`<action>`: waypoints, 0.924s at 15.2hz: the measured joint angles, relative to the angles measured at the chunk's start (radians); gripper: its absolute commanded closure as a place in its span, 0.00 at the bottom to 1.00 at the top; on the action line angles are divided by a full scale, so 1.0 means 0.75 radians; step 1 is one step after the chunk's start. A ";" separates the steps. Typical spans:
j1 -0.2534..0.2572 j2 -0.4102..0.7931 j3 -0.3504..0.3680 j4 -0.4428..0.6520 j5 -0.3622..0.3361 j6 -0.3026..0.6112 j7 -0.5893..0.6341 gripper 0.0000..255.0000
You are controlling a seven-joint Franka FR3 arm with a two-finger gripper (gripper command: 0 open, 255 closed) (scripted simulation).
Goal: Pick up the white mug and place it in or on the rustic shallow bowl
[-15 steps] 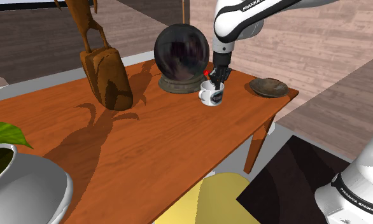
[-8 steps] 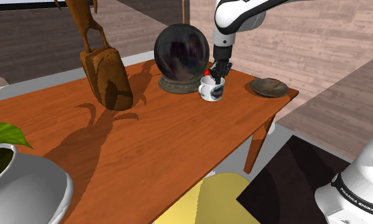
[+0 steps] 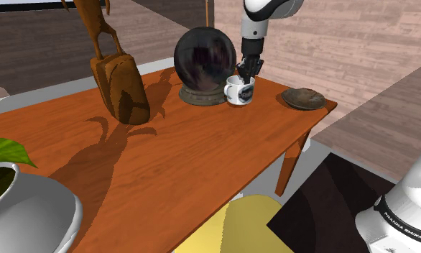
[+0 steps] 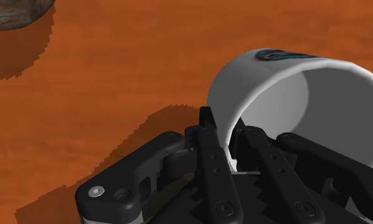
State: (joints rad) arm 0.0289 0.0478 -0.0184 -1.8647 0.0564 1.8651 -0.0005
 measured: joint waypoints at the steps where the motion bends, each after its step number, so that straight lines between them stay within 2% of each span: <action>1: -0.001 -0.003 -0.001 0.015 0.000 -0.018 -0.001 1.00; 9: -0.003 -0.012 -0.003 0.150 -0.003 -0.162 0.003 1.00; 14: -0.057 -0.116 -0.056 0.055 -0.013 -0.177 -0.100 1.00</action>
State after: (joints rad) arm -0.0137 -0.0391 -0.0606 -1.8234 0.0465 1.7323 -0.0754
